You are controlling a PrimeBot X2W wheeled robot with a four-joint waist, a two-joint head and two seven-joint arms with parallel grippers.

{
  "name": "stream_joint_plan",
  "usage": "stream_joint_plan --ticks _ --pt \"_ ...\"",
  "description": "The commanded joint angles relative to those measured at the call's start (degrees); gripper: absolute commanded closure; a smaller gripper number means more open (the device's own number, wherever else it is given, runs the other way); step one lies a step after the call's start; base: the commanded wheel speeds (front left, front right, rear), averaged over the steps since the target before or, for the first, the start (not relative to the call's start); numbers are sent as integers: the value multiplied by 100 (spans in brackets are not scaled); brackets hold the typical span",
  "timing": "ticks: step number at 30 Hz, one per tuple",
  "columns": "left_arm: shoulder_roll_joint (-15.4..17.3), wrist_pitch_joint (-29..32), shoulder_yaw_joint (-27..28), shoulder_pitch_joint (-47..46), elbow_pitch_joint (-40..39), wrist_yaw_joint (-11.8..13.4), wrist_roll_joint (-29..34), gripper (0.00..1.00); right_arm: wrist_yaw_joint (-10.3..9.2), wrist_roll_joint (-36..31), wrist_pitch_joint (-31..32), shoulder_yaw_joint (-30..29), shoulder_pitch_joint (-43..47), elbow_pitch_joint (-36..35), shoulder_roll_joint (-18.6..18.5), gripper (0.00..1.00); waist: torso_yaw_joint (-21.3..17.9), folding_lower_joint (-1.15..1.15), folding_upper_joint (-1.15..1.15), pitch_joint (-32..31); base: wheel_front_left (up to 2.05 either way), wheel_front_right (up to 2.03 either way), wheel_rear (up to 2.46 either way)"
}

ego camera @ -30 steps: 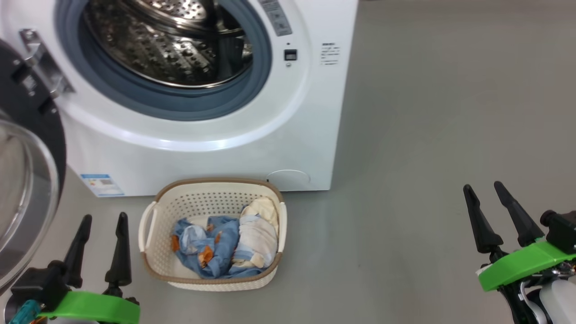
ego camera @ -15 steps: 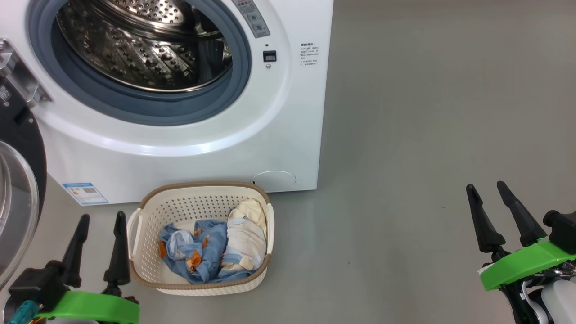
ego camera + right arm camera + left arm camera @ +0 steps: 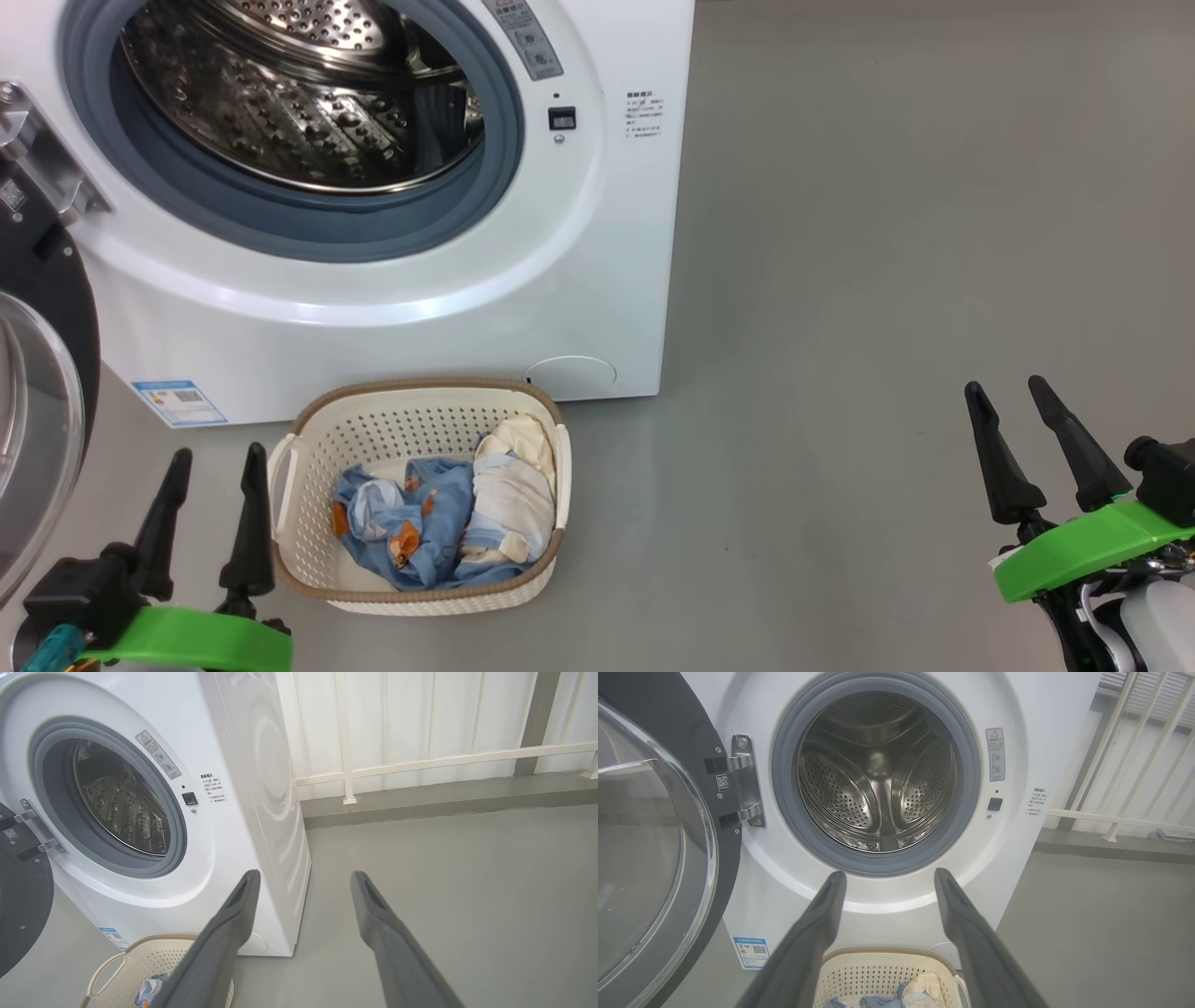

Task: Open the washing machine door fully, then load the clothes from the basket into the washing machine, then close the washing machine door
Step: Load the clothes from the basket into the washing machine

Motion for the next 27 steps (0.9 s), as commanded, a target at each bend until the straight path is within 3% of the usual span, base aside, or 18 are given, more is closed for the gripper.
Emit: stream_joint_plan --ticks 1,21,27 --pt "179 -36 171 -54 -86 2 -33 0 32 -108 -60 78 3 -145 -95 0 -2 0 0 4 35 -86 51" --pt "211 -36 120 -120 -48 2 -59 0 32 -100 -60 88 -16 -151 -101 0 10 0 0 41 67 -131 64" --pt "201 -36 76 -123 -80 2 3 0 32 -97 -60 86 -28 -157 -94 0 29 0 0 68 40 -52 12"
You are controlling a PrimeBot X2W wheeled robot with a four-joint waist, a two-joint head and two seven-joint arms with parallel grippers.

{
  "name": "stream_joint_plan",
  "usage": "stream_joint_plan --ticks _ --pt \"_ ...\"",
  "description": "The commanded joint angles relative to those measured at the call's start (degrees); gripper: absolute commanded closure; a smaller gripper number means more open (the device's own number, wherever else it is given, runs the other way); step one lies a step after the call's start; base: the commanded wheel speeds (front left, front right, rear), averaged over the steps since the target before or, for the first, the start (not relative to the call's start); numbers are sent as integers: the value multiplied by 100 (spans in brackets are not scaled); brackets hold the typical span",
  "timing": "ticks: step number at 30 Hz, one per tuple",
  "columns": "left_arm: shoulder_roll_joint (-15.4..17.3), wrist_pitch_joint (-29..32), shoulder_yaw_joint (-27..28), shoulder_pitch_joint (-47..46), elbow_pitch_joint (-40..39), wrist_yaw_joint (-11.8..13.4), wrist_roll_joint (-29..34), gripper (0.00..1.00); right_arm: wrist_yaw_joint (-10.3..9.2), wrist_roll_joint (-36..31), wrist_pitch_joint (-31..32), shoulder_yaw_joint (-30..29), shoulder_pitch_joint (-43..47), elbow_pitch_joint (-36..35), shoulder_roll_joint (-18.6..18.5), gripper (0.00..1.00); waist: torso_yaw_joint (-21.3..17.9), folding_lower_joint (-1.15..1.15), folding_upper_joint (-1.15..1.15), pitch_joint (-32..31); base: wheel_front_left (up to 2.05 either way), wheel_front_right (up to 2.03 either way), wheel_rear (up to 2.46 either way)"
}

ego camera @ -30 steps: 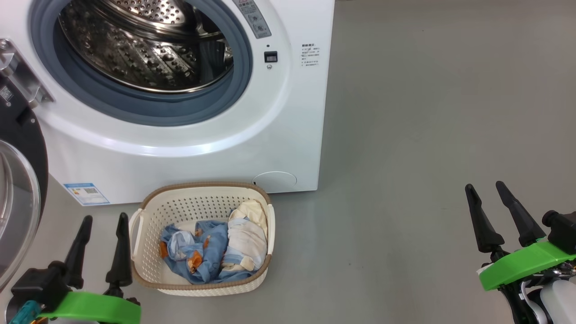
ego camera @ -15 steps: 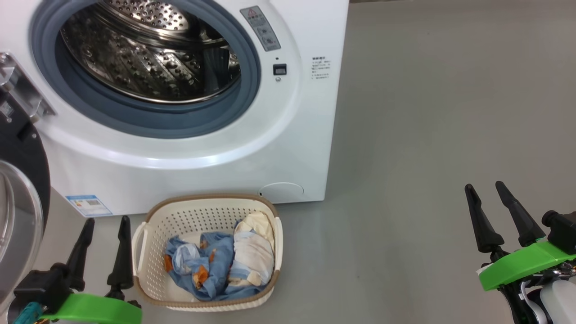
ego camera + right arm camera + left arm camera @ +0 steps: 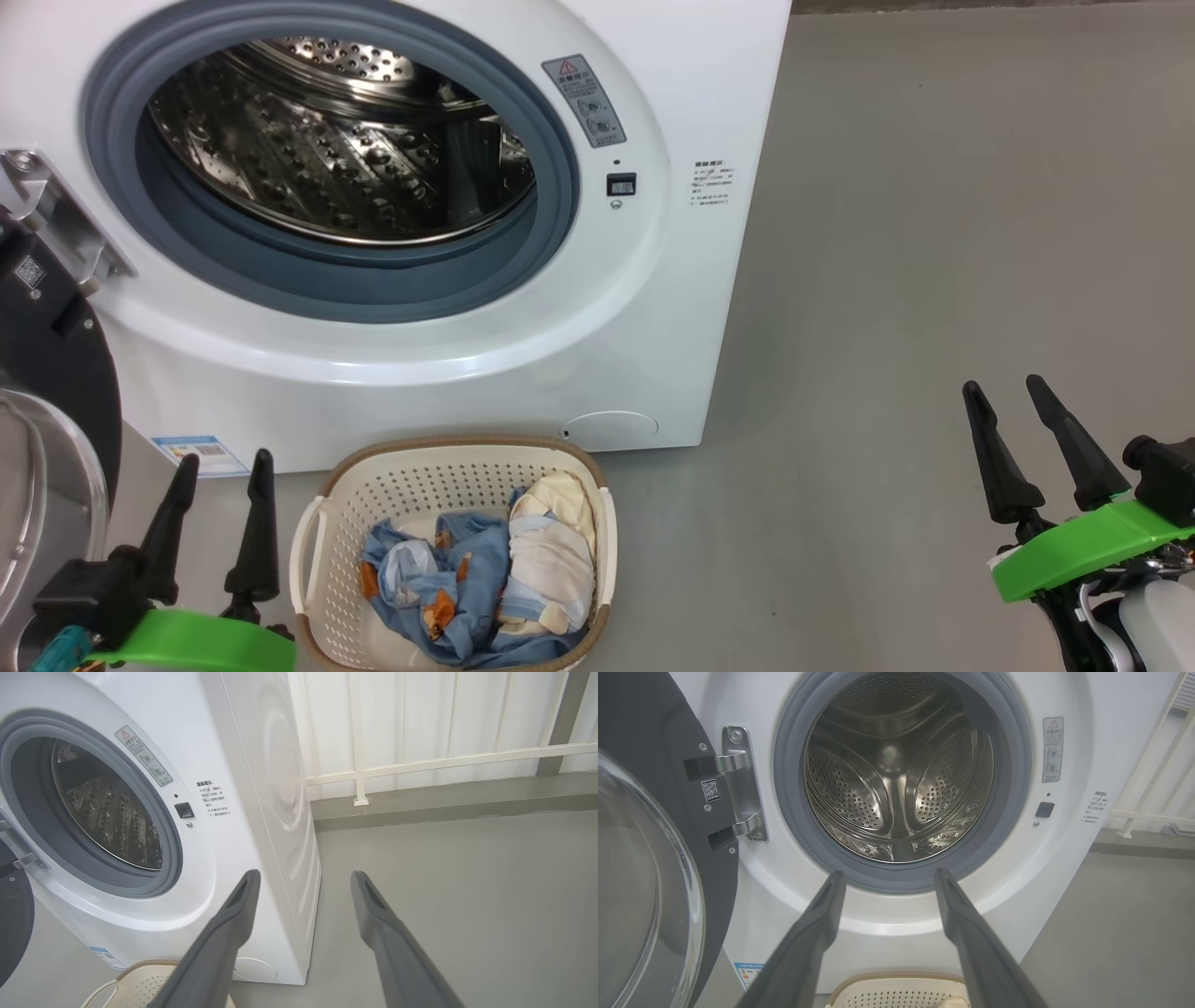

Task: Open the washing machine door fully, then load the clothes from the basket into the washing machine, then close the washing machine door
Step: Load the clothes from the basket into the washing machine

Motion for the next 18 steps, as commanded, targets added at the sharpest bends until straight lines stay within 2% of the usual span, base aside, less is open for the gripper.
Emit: stream_joint_plan --ticks 1,18 --pt "133 -36 187 -156 -120 2 24 0 32 -97 -60 73 -26 -138 -100 0 6 -1 0 9 0 0 0" --pt "-23 -36 279 -137 -66 2 153 0 32 -115 -60 46 -53 -161 -80 0 -8 -1 0 67 0 0 0"
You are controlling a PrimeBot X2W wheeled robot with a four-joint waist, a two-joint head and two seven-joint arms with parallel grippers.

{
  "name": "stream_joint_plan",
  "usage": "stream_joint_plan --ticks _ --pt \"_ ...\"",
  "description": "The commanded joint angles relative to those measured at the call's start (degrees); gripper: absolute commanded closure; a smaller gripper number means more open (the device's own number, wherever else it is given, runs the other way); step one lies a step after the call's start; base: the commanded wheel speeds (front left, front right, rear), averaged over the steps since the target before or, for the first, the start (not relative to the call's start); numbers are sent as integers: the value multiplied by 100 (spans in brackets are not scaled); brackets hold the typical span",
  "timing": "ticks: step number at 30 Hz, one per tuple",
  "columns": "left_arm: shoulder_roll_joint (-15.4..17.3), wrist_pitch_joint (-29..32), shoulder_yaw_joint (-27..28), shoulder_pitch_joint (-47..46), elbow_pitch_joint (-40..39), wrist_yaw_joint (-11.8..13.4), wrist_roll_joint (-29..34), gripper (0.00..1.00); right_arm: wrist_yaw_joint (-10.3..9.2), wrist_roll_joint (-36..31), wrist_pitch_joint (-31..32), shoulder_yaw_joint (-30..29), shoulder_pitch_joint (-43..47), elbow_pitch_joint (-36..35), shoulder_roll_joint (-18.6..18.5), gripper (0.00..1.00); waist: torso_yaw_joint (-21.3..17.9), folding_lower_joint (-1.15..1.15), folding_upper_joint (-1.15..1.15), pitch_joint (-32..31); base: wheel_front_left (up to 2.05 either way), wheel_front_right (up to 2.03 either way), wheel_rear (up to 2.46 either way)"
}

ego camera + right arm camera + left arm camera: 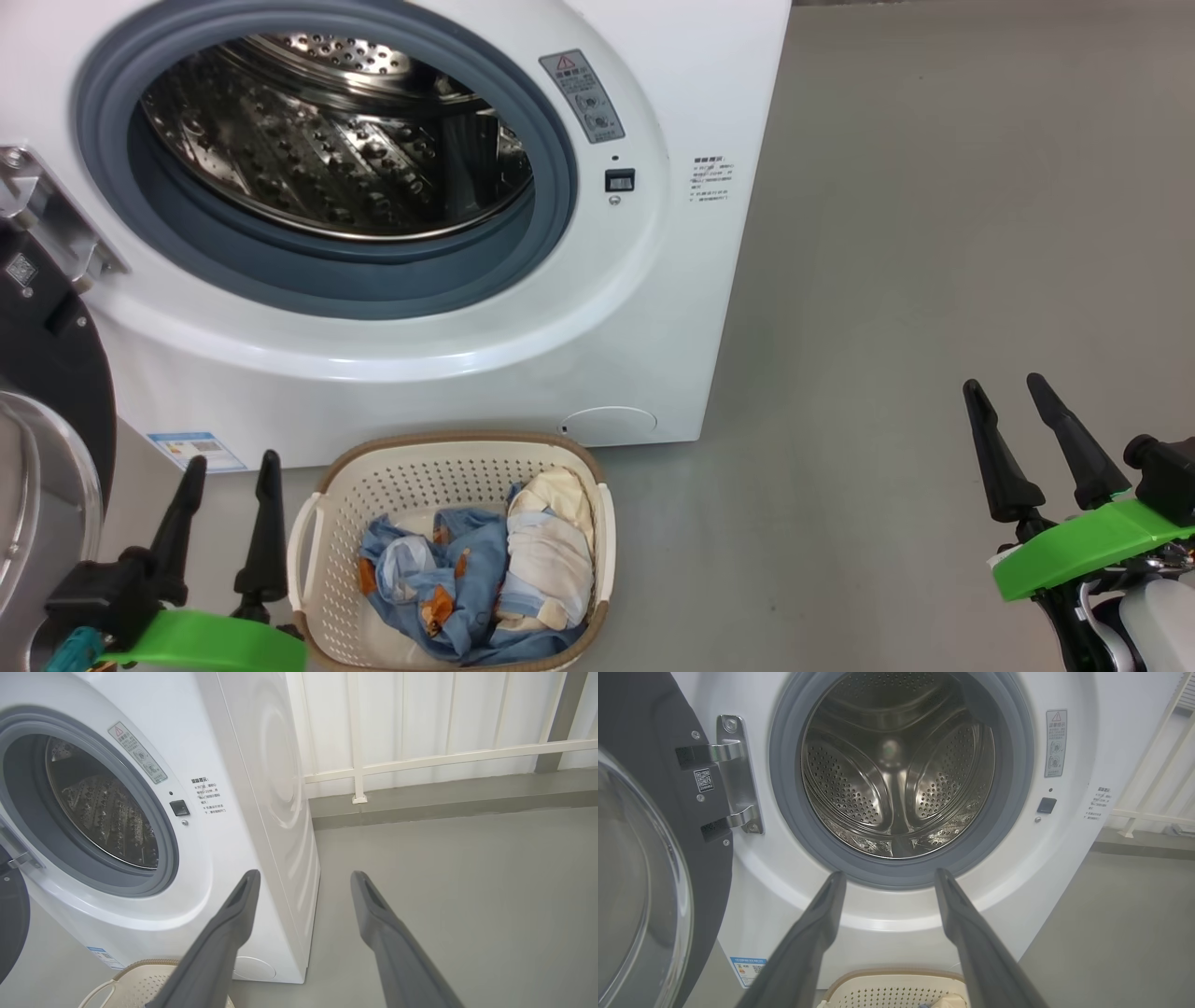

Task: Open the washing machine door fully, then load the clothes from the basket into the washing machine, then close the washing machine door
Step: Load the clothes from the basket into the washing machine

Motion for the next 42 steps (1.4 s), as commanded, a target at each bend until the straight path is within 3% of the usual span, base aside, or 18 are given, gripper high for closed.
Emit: stream_joint_plan --ticks 1,9,19,42 --pt "101 -36 201 -132 -89 2 50 0 32 -114 -60 53 -57 -147 -85 0 -3 0 0 12 0 0 0" --pt "-54 -36 142 -181 136 2 69 0 32 -122 -60 16 -183 -206 -74 0 -26 0 0 273 0 0 0" --pt "-163 -36 -216 -549 970 2 -37 0 32 -169 -60 -35 -438 -320 -54 0 -109 0 0 915 0 0 0" --pt "-159 -36 -2161 -2628 3817 2 -1295 0 32 -225 -60 -42 -1321 -538 185 0 -535 0 0 2636 0 0 0"
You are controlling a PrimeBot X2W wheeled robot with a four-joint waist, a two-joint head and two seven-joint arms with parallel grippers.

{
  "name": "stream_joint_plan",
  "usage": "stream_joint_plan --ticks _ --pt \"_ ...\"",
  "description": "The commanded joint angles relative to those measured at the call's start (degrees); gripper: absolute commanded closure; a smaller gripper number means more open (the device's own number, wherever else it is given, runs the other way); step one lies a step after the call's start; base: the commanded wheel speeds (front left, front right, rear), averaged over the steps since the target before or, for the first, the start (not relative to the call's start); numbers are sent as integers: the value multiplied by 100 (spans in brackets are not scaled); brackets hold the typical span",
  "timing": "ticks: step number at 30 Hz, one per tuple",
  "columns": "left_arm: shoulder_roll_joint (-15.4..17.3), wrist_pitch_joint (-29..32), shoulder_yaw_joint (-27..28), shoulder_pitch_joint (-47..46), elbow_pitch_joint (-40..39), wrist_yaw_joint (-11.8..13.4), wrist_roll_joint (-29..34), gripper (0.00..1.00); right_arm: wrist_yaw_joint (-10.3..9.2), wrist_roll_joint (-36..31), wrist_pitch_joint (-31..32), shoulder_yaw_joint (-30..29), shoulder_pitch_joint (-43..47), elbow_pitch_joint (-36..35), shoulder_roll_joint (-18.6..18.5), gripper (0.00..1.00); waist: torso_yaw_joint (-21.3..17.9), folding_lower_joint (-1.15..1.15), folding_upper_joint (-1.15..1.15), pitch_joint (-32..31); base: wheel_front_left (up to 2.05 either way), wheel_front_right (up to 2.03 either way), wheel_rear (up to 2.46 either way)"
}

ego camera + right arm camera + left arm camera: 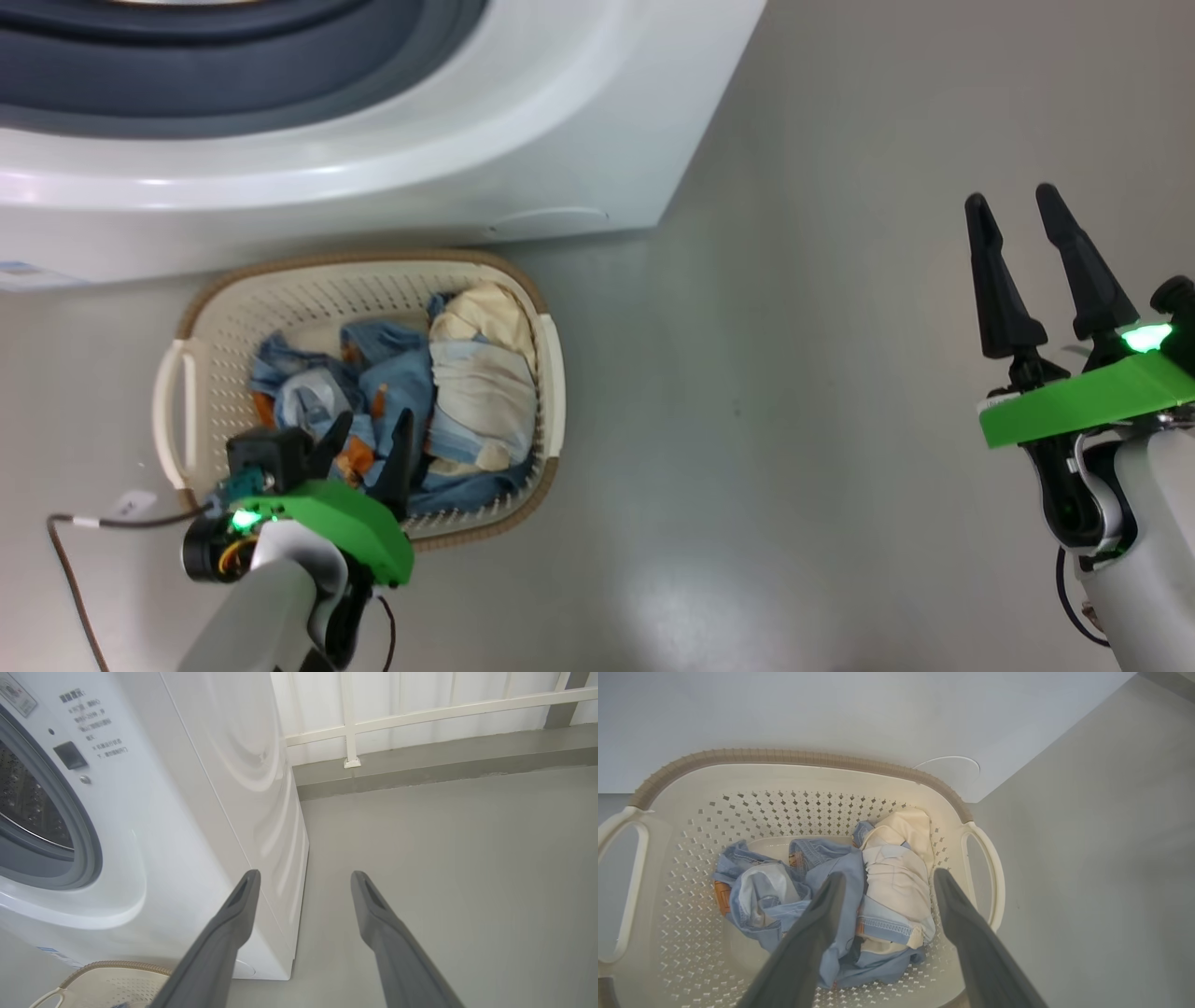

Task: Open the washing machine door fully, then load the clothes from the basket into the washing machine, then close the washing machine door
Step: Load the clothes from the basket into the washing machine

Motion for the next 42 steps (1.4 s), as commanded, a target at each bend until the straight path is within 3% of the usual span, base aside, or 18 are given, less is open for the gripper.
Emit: stream_joint_plan --ticks 1,20,42 --pt "135 -37 65 -107 45 2 -111 0 32 -36 -52 90 -13 -157 -36 0 -178 -1 0 340 0 0 0" --pt "300 463 -1069 -1513 1004 2 -993 0 32 -73 -52 -12 -599 -405 78 0 -430 -1 0 1633 0 0 0" --pt "704 978 -1828 -2207 1278 2 -1601 0 32 -93 -52 127 -861 -555 258 0 -965 -1 0 2225 0 0 0"
